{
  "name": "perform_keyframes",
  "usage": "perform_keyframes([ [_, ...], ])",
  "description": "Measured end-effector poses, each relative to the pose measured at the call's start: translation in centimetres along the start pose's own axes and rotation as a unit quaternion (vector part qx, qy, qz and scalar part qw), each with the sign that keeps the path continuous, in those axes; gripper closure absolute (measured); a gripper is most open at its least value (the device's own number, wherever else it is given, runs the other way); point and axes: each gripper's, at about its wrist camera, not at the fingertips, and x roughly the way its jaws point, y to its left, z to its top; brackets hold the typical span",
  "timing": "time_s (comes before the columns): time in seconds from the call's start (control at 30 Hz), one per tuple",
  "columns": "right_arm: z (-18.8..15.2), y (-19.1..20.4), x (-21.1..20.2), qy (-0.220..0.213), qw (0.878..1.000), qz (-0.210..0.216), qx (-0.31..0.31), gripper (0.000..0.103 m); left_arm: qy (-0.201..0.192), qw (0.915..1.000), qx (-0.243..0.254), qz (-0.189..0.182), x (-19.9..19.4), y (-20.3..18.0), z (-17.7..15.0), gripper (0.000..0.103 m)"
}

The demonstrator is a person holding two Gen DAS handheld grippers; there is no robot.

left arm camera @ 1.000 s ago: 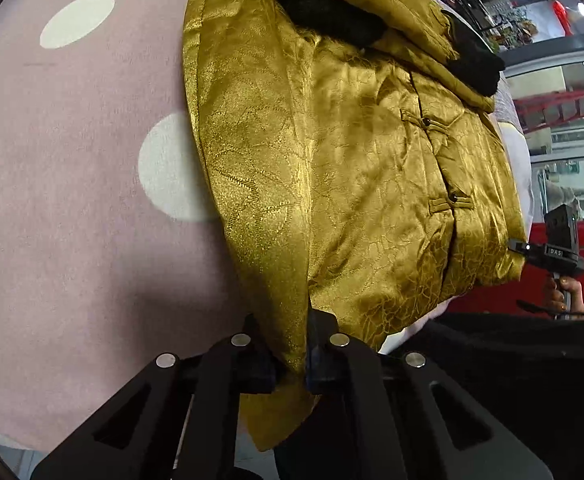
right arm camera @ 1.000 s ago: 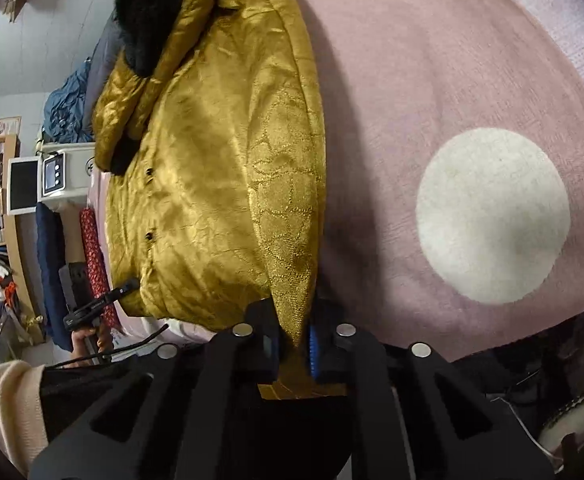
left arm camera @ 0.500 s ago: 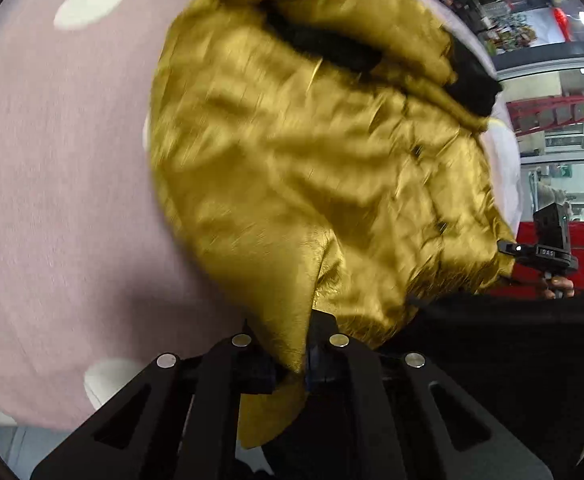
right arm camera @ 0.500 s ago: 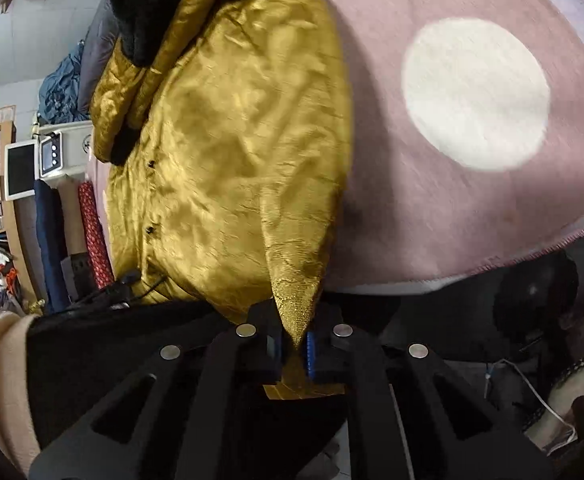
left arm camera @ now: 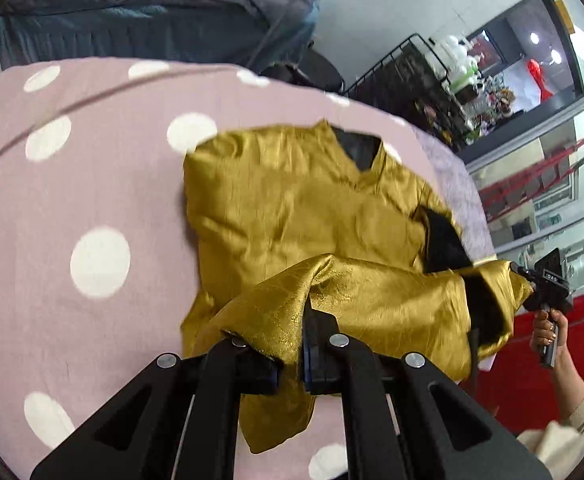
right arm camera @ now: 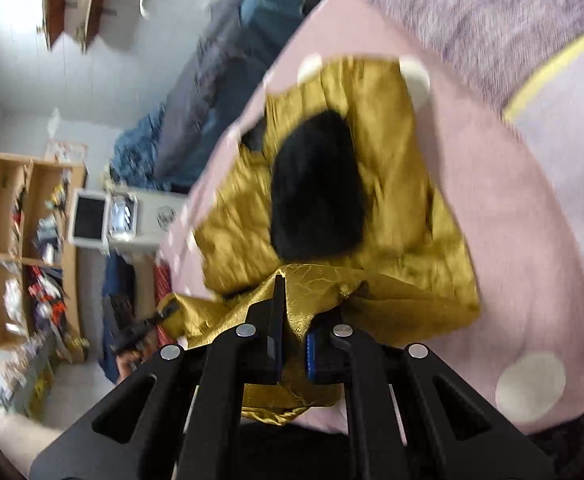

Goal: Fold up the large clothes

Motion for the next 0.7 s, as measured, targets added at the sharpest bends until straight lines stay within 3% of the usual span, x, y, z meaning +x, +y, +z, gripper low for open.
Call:
perform_keyframes([
  [0.13,4.6,0.5,-1.0,-0.042,0.999,0.025,0.023,0.095,-0.006,0.9998,-0.015,0.010,1.3,-0.3,3.8,0.096],
  [0.33,9.6,2.6,0.5,-0.048,0.999,0.002,0.012,0.095,-0.009,0.9974,-0.064,0.033,3.9,0.1,7.9,0.096],
  [0.5,12.9,2.2,3.0,-0.056,0.997,-0.022,0.046,0.094,-0.002,0.9967,-0.068,0.046,6.0,0.0,9.5,0.096],
  [0.6,14.2,1.2,4.1,-0.061,0.995,-0.034,0.068,0.094,0.011,0.9940,-0.100,0.044,7.4,1.0,10.2,0.094],
  [0.7,15.0,-0.1,5.2,-0.060,0.993,-0.037,0.091,0.094,0.015,0.9876,-0.156,0.011,7.7,2.3,10.7,0.091],
])
